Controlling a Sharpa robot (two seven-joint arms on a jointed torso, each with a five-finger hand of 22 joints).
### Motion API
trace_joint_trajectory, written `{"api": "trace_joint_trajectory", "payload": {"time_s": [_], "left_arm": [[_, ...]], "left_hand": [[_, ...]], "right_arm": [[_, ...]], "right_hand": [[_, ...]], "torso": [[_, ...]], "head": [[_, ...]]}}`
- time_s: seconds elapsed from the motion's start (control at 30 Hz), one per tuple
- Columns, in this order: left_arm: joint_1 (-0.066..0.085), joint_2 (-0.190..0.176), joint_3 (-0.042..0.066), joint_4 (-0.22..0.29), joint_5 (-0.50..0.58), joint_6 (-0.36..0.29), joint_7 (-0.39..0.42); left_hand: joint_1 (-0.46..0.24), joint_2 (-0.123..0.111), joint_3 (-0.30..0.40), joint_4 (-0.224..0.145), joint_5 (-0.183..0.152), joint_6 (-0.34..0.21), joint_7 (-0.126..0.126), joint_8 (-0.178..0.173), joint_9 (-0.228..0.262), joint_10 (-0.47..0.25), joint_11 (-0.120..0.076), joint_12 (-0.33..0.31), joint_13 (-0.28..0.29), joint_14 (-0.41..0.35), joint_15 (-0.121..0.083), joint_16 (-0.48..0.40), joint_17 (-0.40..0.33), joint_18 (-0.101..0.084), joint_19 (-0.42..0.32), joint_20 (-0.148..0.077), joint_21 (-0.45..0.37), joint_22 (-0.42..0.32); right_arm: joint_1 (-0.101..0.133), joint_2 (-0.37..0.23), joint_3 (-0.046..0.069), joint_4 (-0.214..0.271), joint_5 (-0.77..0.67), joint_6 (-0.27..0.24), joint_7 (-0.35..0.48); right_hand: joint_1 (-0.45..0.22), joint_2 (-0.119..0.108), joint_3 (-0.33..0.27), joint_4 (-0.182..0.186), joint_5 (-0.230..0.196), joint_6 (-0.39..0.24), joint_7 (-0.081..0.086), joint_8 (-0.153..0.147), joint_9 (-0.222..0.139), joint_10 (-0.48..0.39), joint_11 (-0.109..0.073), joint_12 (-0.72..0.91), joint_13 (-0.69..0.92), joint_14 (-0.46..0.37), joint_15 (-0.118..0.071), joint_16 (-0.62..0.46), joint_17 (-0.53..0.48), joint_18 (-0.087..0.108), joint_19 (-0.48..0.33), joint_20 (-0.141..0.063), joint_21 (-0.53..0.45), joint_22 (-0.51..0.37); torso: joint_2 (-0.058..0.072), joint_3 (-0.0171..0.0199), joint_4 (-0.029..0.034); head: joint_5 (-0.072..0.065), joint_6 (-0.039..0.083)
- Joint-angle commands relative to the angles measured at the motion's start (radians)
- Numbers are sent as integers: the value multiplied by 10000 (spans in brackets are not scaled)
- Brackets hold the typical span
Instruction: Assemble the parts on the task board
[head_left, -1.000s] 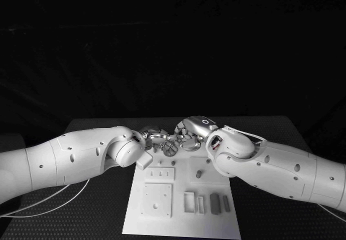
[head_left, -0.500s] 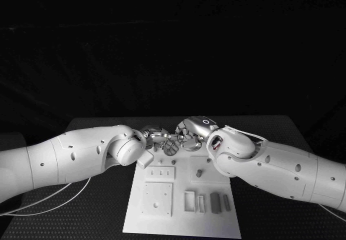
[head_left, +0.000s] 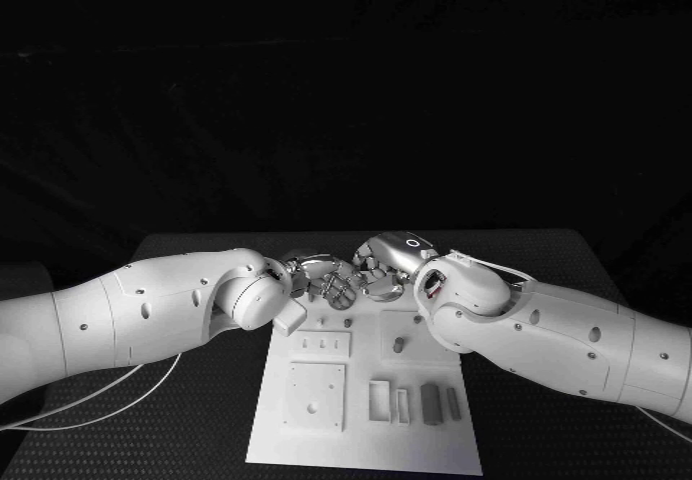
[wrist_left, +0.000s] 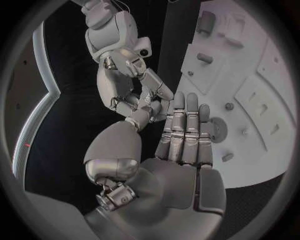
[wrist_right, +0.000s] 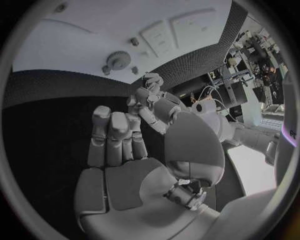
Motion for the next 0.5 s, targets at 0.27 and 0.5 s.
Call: {"api": "trace_joint_trajectory", "payload": {"time_s": [0.27, 0.5], "left_arm": [[20, 32, 24, 37, 188, 84, 76], [12, 37, 18, 28, 188, 33, 89]], "left_hand": [[-106, 25, 30, -114, 45, 111, -75, 50, 16, -22, -2, 30, 16, -28, -1, 67, 19, -110, -58, -4, 49, 15], [-144, 54, 56, -147, -54, 129, -68, 71, 26, 7, -13, 54, 26, 1, -13, 90, 30, -110, -54, -13, 71, 14]], "right_arm": [[-44, 22, -12, 28, -75, 182, 133], [-46, 15, -12, 38, 12, 222, 161]], "right_hand": [[29, 111, 52, -6, 30, 733, 395, 351, 569, 77, 30, -39, -9, 67, -11, 7, -15, 120, 57, 9, 39, -15], [25, 110, 51, -5, 31, 734, 395, 350, 569, 79, 30, -40, -9, 68, -11, 5, -16, 120, 58, 8, 38, -17]], "torso": [[3, -4, 4], [3, 0, 6]], "head": [[15, -24], [19, -52]]}}
